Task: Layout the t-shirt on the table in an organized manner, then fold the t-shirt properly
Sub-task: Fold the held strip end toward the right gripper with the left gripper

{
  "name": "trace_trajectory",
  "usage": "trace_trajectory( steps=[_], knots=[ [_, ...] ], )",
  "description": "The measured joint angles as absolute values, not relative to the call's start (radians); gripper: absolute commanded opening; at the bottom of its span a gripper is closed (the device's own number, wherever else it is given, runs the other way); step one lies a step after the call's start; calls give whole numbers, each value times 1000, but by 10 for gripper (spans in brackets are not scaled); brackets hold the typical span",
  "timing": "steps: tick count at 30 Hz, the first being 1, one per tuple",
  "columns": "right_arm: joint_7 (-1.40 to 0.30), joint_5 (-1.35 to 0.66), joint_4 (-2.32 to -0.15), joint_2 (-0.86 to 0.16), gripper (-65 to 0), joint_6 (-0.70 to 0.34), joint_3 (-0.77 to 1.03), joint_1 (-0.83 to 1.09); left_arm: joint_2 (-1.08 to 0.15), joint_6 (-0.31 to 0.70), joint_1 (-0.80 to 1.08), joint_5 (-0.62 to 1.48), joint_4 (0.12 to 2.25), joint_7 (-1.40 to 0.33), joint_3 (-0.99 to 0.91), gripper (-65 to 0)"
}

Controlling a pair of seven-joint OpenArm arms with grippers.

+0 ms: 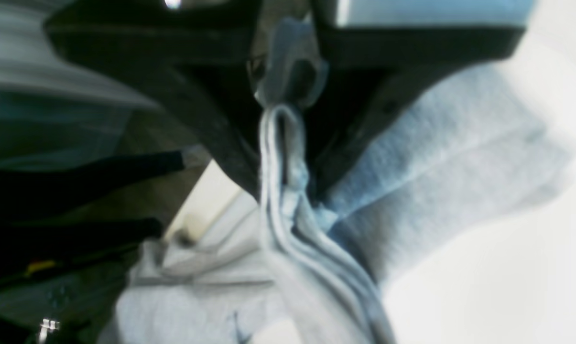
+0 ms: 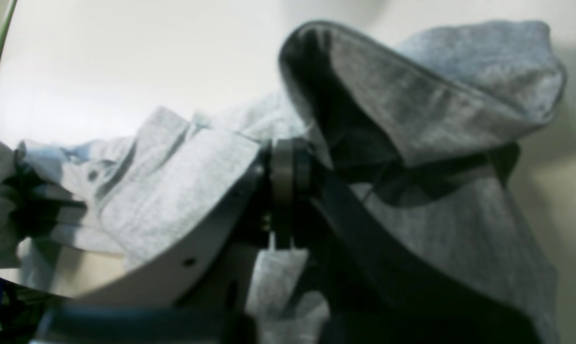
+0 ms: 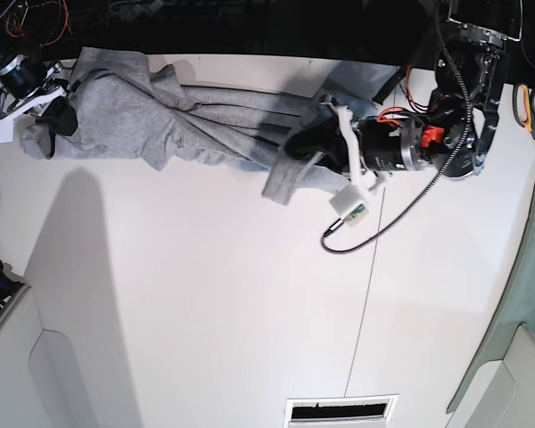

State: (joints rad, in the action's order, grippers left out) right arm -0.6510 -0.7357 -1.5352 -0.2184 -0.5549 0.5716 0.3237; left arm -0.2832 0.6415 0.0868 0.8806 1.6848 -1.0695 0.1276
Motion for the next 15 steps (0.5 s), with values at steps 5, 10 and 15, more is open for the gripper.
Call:
trace_trajectory(
  steps=[5,10,15],
  knots=[
    [-651,-736,-1535,-219,-650,-554,572,324,-201,621,77,753,1647,-980,228,-650],
    [-651,-736,-1535,-219,-510,-554,572,324,-144,617,75,664,1586,-893,244,-432],
    [-720,-808,-1573,-235,-344,-561,596,324,-91,617,75,692,1583,-893,243,-278]
  ],
)
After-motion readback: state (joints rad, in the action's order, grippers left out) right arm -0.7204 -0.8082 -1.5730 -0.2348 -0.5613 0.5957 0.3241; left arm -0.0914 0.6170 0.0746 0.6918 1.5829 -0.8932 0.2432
